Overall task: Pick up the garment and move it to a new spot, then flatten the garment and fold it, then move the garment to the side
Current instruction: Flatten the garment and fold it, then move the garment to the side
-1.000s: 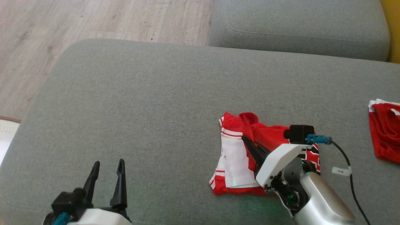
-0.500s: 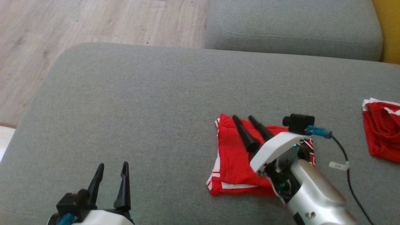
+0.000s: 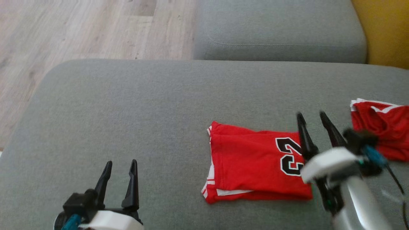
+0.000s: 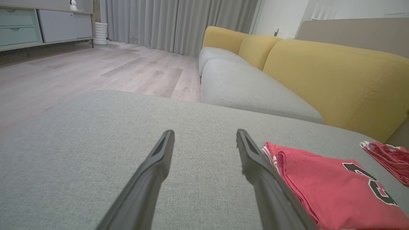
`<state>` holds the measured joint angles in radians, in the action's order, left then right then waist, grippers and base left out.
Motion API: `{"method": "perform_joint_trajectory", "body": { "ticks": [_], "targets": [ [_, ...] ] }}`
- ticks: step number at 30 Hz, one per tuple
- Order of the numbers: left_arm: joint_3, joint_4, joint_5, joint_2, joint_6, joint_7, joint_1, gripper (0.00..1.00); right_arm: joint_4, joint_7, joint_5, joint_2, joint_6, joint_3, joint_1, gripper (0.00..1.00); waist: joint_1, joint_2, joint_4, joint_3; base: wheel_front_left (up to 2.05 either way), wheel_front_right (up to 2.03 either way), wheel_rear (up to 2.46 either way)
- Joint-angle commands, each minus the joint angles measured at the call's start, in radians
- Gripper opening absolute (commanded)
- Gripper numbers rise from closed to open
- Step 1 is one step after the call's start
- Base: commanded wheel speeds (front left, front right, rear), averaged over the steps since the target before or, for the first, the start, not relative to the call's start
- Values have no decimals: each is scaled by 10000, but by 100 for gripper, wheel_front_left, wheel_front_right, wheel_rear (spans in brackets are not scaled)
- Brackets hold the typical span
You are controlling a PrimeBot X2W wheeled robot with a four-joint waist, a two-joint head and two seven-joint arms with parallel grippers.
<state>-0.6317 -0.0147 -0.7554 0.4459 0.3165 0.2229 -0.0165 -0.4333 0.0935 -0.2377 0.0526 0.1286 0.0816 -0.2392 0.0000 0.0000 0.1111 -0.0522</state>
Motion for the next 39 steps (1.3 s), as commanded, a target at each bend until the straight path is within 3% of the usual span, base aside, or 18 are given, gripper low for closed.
{"method": "perform_joint_trajectory", "body": {
  "ticks": [1, 6, 12, 24, 39],
  "targets": [
    [375, 209, 72, 52, -32, 164, -510, 100, 682, -31, 196, -11, 21, 38, 122, 100, 0, 0, -123, -110, 0, 0, 0],
    [489, 79, 35, -66, -85, 268, -198, 100, 2124, -49, 551, -20, 21, -411, 1685, 100, 0, 0, -379, -336, 0, 0, 0],
    [666, -67, 44, -179, -240, 342, 171, 100, 2971, 141, 382, -22, 21, -596, 2963, 100, 0, 0, -455, -530, 0, 0, 0],
    [1022, -710, 54, -320, -540, 378, 456, 100, 2647, 645, 345, -23, 21, -512, 3256, 100, 0, 0, -505, -522, 0, 0, 0],
    [1167, -877, 172, -349, -639, 384, 333, 100, 2323, 516, 570, -24, 21, -702, 3016, 100, 0, 0, -342, -358, 0, 0, 0]
  ]
}}
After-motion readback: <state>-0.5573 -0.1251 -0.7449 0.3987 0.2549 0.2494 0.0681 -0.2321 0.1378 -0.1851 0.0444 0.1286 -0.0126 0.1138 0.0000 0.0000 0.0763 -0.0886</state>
